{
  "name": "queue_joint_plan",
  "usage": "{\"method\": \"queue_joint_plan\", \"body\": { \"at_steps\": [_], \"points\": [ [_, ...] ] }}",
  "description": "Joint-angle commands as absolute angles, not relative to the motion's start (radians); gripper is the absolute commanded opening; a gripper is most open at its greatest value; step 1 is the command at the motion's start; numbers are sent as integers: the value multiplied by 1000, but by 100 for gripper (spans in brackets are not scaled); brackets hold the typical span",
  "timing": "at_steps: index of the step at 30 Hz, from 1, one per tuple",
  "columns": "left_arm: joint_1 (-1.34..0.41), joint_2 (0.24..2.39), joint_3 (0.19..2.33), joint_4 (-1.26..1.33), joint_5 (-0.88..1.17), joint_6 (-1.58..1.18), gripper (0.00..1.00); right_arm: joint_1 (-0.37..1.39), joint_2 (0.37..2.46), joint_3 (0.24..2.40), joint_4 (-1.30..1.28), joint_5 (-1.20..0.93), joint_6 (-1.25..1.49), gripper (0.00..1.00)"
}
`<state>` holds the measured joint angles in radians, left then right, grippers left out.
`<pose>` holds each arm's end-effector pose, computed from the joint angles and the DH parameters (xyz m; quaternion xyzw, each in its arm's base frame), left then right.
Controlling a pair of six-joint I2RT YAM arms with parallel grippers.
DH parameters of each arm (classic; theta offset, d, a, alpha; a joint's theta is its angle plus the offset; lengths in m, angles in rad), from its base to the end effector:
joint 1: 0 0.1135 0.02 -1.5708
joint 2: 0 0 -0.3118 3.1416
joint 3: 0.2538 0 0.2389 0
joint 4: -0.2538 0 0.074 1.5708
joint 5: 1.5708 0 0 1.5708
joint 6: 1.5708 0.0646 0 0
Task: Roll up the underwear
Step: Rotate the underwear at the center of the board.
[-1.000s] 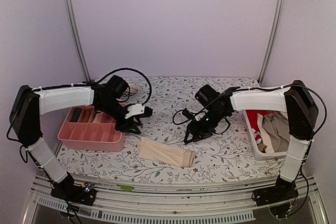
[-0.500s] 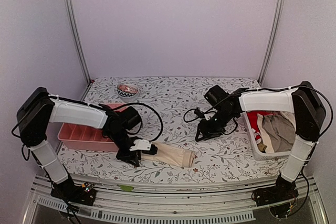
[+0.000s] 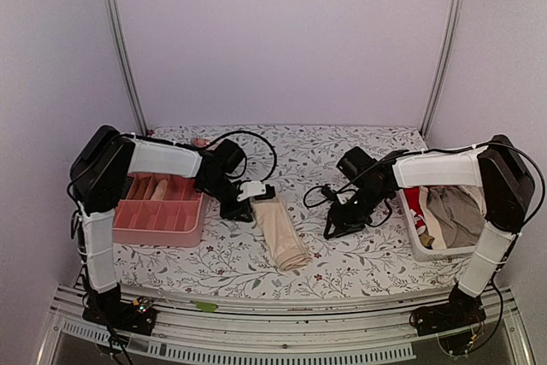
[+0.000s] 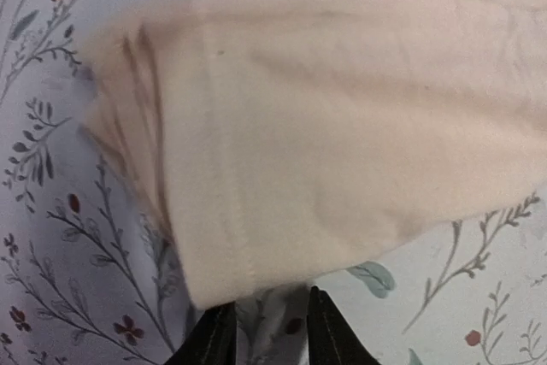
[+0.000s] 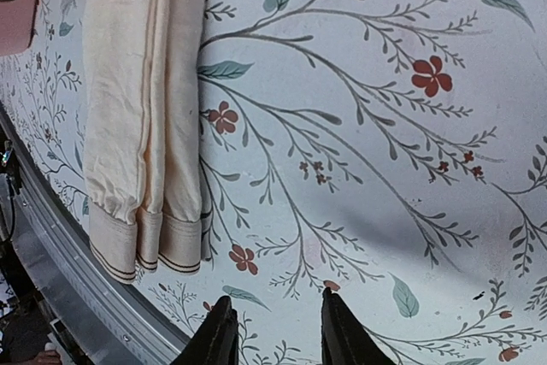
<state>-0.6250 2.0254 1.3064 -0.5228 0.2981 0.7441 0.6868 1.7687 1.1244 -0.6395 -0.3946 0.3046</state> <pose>0.3249 -0.2578 0.1580 0.6357 0.7404 -0.1366 0.1704 0.2472 0.2348 0.2001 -0.2119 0.9475 0.2374 0.0311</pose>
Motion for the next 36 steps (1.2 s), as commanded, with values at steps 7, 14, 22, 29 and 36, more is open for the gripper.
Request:
{"method": "queue_joint_plan", "body": {
  "at_steps": [7,14,22,29,36],
  "points": [
    [-560,1785,1215,-488,586,838,32,695,1843,1111,-420,-602,348,23],
    [-612,1625,1032,-468,684,763,31,726,1957,1096,-292,-665,390,13],
    [-662,1585,904,-332,708,652,28,816,2045,1110,-180,-769,444,8],
    [-734,1593,842,-250,703,611,26,838,1992,1031,-90,-806,529,9],
    [-778,1643,858,-218,684,596,23,829,1897,950,-115,-758,535,7]
  ]
}}
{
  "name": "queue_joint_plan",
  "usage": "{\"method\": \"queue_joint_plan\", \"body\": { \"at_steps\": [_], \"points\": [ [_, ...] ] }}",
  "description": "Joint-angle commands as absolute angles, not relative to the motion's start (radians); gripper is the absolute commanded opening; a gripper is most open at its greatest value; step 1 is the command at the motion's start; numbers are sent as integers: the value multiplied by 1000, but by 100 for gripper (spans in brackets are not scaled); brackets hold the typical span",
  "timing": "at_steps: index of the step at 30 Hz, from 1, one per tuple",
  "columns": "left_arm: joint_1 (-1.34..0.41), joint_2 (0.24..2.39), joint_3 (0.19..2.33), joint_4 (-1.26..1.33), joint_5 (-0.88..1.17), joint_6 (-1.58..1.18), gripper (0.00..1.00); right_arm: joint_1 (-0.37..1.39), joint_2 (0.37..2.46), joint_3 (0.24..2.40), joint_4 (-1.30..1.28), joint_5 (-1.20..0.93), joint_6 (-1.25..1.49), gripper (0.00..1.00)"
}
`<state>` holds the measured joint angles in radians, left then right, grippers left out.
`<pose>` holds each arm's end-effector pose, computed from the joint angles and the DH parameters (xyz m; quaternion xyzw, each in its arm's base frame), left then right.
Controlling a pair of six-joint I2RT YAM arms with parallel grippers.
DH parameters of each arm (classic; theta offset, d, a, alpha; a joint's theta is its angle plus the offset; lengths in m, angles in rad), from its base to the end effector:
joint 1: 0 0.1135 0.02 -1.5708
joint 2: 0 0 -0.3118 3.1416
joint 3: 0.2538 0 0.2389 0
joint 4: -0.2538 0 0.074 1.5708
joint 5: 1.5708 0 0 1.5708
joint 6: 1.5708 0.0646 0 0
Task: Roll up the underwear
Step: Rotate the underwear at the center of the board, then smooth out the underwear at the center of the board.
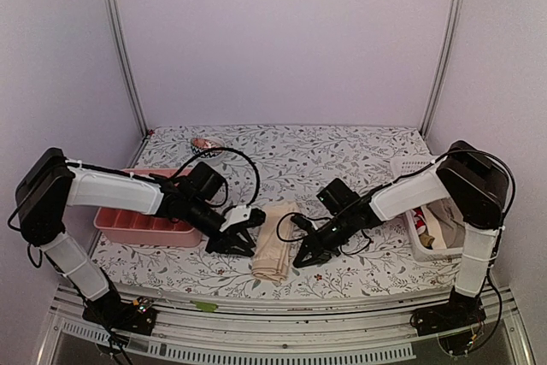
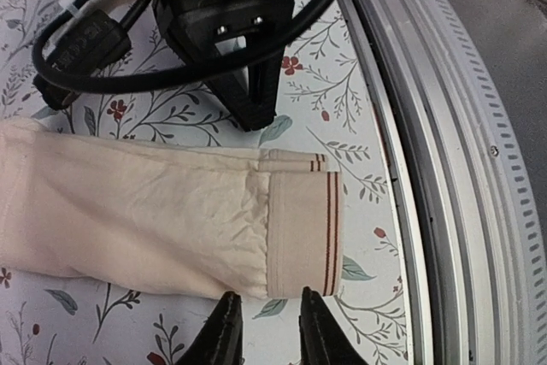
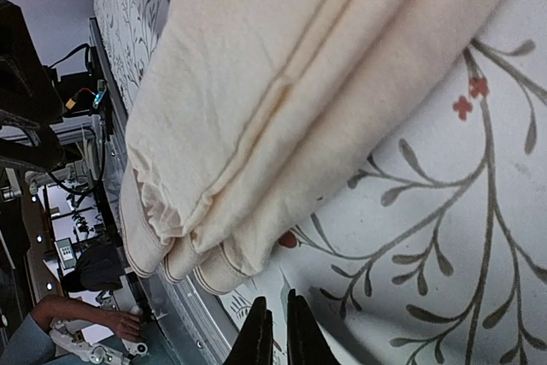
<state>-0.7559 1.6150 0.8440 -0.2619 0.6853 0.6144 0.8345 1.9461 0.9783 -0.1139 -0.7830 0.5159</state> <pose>0.1939 -0.2389 0.2004 0.6437 0.6466 -0.3408 0.2267 0.2155 0.3056 0.1414 0.2335 -0.8708 -0.4289 0.0567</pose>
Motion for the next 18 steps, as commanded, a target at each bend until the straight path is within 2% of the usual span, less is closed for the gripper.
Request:
{"method": "queue_joint_plan", "body": {
  "at_steps": [1,9,18],
  "points": [
    [-786,1655,863,-221,684,603,23,829,1908,951,-106,-763,538,7],
    [-865,1759,904,-212,628,591,18,842,2010,962,38,-832,634,2],
    [-925,1890,975,-248,519,592,18,863,2040,945,77,-856,679,0]
  ]
}}
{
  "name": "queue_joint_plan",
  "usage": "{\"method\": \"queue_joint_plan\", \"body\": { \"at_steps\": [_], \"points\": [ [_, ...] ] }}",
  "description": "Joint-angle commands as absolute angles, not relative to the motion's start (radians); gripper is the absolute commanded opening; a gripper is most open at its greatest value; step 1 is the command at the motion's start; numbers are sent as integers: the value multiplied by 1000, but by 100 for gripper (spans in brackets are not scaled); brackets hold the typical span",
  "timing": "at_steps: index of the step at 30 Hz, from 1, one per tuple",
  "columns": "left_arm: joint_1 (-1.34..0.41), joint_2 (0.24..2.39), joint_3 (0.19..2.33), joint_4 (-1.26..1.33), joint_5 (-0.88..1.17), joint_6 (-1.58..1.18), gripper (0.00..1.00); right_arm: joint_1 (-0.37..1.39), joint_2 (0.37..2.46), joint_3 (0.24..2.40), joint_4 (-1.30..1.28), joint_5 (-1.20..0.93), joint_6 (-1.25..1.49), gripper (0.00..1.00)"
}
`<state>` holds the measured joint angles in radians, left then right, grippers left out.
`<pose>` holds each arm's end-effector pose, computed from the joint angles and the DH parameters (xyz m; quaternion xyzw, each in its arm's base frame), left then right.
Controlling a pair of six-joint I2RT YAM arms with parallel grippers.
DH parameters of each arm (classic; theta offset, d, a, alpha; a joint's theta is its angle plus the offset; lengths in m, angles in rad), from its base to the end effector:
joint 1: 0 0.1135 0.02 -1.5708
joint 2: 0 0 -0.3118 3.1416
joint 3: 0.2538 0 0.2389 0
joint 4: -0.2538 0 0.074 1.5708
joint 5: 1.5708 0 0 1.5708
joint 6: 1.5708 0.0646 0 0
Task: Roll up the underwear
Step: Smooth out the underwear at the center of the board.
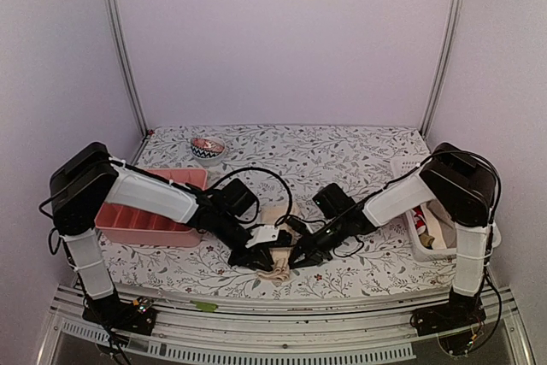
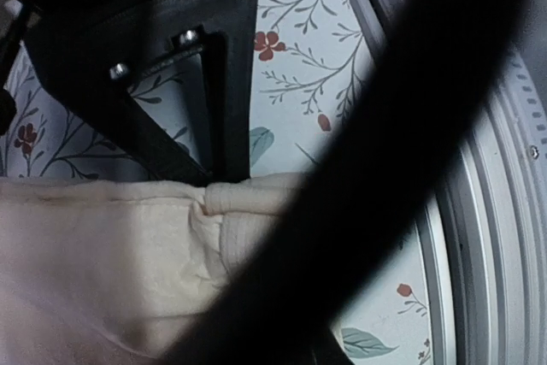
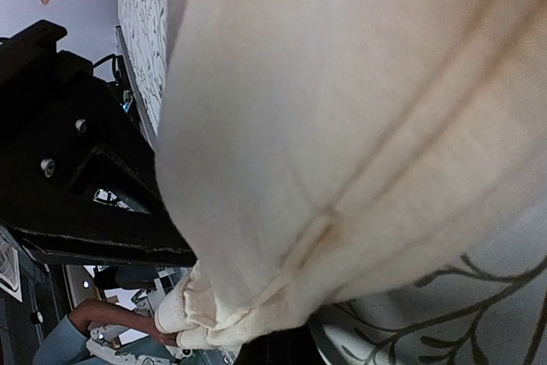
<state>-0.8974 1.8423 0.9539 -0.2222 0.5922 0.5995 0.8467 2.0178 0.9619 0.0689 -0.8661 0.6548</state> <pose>0.1918 -0.2982 0.1579 0.6825 0.6371 -0.3133 0.1736 0.2180 0.3208 0.1263 0.2035 -0.8537 -0.4720 0.0832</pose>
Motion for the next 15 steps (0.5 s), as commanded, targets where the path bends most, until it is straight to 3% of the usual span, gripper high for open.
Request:
{"method": "queue_joint_plan", "body": {
  "at_steps": [1,7,11,13,15],
  "points": [
    [-926,1888,977,-254,514,591,19,863,2028,936,73,-852,680,0],
    [-911,1738,945,-287,506,608,35,838,1886,894,-113,-744,593,8],
    [-886,1590,928,-290,516,593,47,795,1720,896,-185,-669,529,31],
    [-864,1536,920,-290,509,583,53,783,1670,924,-184,-655,521,37],
    [-824,1490,916,-294,516,568,71,781,1663,985,-169,-676,522,39]
  ]
}}
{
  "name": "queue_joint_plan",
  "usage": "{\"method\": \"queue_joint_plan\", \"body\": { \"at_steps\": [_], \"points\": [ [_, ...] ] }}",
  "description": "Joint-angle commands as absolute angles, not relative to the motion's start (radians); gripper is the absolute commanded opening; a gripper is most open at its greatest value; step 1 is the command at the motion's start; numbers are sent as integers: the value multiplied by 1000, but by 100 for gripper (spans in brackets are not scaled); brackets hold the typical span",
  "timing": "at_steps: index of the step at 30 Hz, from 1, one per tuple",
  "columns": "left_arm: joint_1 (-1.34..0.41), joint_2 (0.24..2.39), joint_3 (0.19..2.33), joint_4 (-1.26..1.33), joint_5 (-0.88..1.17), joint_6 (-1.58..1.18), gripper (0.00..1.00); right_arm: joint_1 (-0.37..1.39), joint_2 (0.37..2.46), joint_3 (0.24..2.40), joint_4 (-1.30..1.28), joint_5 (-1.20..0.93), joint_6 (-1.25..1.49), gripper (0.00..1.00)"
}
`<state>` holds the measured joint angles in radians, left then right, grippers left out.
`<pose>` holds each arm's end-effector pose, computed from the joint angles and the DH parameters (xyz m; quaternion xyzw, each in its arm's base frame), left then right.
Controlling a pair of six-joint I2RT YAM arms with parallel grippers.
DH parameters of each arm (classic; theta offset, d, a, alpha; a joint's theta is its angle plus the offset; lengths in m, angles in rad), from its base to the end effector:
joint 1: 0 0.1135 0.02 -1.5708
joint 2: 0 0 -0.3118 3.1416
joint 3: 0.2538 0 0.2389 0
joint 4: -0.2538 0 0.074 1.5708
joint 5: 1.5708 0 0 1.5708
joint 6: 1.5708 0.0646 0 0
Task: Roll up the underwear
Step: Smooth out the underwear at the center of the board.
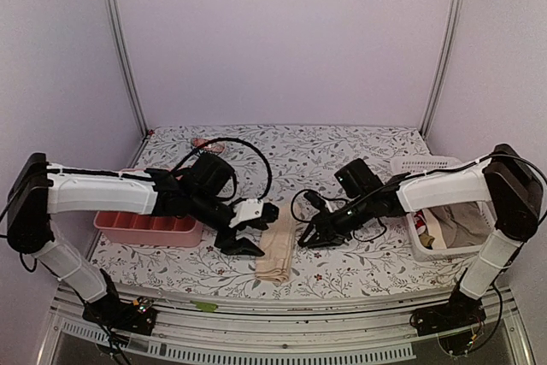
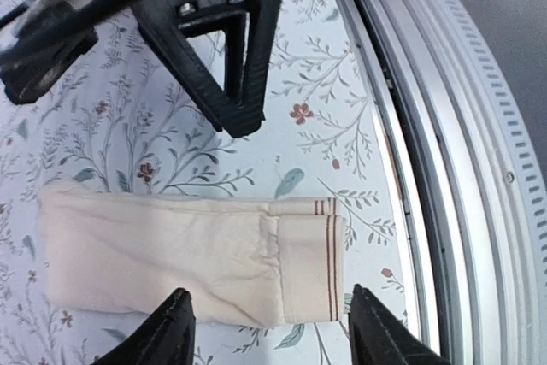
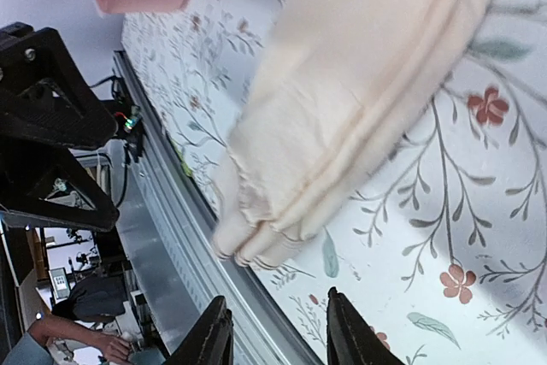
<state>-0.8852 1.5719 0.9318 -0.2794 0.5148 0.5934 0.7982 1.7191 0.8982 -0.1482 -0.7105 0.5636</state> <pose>0.1784 -0.2683 0.2317 0.6775 0.6222 -0.2836 0.2710 0.2052 0.2709 0.1922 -0.2072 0.8772 0.4330 0.0068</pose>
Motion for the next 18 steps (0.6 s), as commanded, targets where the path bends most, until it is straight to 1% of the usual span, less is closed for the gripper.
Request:
{"method": "queue_joint_plan", "body": {
  "at_steps": [1,2,3,4,6,8,10,12,14,18],
  "points": [
    [-797,1467,917,-294,524,556,80,781,1676,1016,-158,-699,523,39],
    [-768,1444,918,-296,536,544,85,783,1695,1042,-136,-728,540,40],
    [-740,1421,921,-292,544,530,94,784,1718,1064,-99,-754,558,40],
    [-706,1397,924,-287,548,519,96,789,1747,1083,-58,-784,589,41],
    [-655,1351,924,-268,548,498,96,802,1818,1141,8,-833,644,42],
    [-615,1303,917,-231,540,468,96,821,1905,1220,16,-891,667,42],
    [-583,1272,910,-193,526,429,96,839,2004,1321,-25,-959,671,42],
    [-558,1264,918,-178,524,385,96,863,2081,1379,-58,-988,654,42],
    [-529,1263,918,-168,545,338,96,875,2129,1384,-66,-1001,643,42],
    [-487,1261,898,-147,578,279,96,865,2168,1279,-9,-1014,669,42]
  ]
}}
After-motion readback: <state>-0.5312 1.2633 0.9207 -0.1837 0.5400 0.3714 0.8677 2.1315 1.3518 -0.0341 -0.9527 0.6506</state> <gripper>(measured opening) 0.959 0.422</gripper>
